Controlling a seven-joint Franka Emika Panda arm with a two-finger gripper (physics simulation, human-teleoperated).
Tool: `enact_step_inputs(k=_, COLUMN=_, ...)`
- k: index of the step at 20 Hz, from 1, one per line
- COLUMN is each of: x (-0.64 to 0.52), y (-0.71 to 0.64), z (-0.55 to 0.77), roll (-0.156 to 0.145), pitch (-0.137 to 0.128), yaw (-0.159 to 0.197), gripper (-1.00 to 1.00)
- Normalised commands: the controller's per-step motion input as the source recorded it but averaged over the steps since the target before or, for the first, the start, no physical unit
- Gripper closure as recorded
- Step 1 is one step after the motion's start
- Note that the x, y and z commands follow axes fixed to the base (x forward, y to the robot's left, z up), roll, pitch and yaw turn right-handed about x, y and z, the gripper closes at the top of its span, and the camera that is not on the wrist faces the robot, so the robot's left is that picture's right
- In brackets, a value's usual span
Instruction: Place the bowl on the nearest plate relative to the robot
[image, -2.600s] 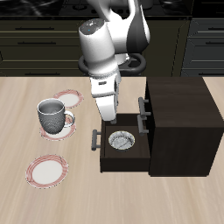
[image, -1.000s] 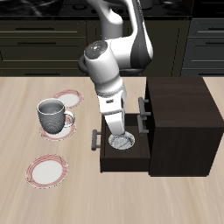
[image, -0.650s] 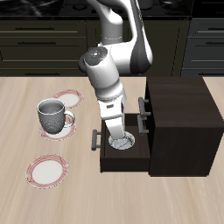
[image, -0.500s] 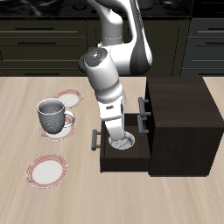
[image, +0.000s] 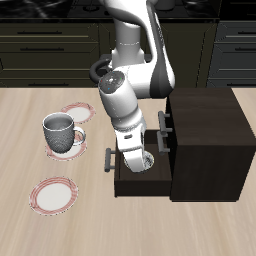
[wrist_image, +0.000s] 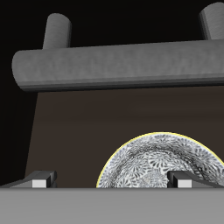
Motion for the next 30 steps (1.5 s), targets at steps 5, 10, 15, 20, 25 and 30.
enact_step_inputs(k=5, x=-0.01, y=0.19, z=-0.37, roll=0.03, pitch=0.056, yaw=-0.012, gripper=-1.0)
enact_step_inputs(k=10, x=0.04, y=0.01, z=-0.59, roll=-0.026, pitch=0.122, yaw=-0.041, gripper=-1.0)
enact_step_inputs(k=15, x=-0.03, y=-0.06, z=-0.14, roll=-0.005, pitch=0.042, yaw=-0.013, gripper=1.0)
enact_step_inputs(k=20, x=0.0, y=-0.04, z=0.11, roll=-0.003, pitch=-0.013, yaw=-0.016, gripper=1.0)
enact_step_inputs(k=25, x=0.01, y=0.05, z=0.12, roll=0.008, pitch=-0.013, yaw=-0.021, gripper=1.0)
enact_step_inputs(k=30, x=0.02, y=0.0, z=0.0, roll=-0.007, pitch=-0.005, yaw=-0.001, gripper=1.0)
